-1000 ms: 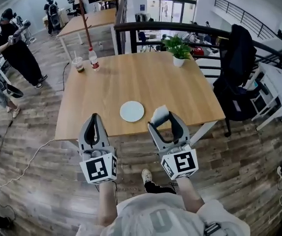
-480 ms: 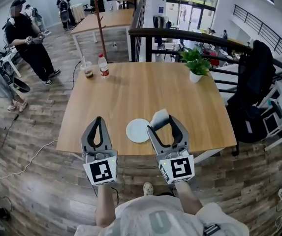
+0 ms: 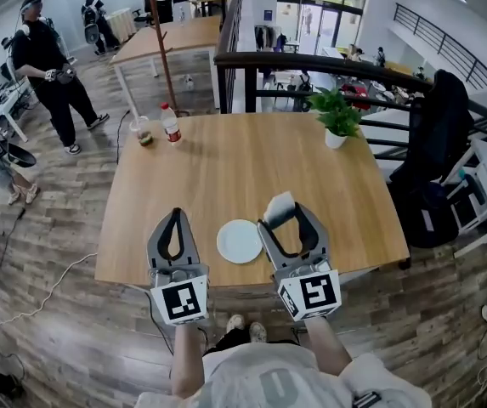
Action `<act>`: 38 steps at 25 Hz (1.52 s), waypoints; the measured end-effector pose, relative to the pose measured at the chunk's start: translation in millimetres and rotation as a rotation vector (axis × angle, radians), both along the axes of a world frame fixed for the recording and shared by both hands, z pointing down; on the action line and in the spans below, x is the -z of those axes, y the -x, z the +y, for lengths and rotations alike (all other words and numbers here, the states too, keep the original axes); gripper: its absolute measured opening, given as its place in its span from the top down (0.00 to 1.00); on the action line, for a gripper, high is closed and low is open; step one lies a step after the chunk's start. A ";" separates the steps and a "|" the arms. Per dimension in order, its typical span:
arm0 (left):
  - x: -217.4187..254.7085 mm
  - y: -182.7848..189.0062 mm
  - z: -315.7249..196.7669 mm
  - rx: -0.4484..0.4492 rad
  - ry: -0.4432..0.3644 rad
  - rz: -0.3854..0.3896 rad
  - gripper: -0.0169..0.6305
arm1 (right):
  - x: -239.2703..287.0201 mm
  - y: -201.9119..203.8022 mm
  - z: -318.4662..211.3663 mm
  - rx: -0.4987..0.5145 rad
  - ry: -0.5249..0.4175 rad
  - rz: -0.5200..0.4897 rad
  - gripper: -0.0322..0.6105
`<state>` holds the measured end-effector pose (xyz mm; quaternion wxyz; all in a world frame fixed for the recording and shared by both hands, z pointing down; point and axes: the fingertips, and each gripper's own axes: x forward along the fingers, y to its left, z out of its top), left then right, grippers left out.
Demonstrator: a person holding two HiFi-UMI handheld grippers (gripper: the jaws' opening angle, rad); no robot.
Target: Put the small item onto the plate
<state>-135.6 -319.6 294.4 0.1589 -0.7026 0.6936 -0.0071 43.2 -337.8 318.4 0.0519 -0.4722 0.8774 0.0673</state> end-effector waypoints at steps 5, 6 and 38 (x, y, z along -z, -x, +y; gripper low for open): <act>20.1 -0.8 -19.8 -0.054 -0.050 0.012 0.96 | 10.5 9.4 -3.2 -0.024 -0.021 0.008 0.47; 24.9 -1.2 -22.0 -0.063 -0.059 0.016 0.96 | 13.3 10.7 -3.3 -0.028 -0.026 0.009 0.47; -24.0 3.9 -56.6 -0.106 0.050 0.020 0.96 | -50.9 60.1 -84.7 -0.002 0.210 0.206 0.47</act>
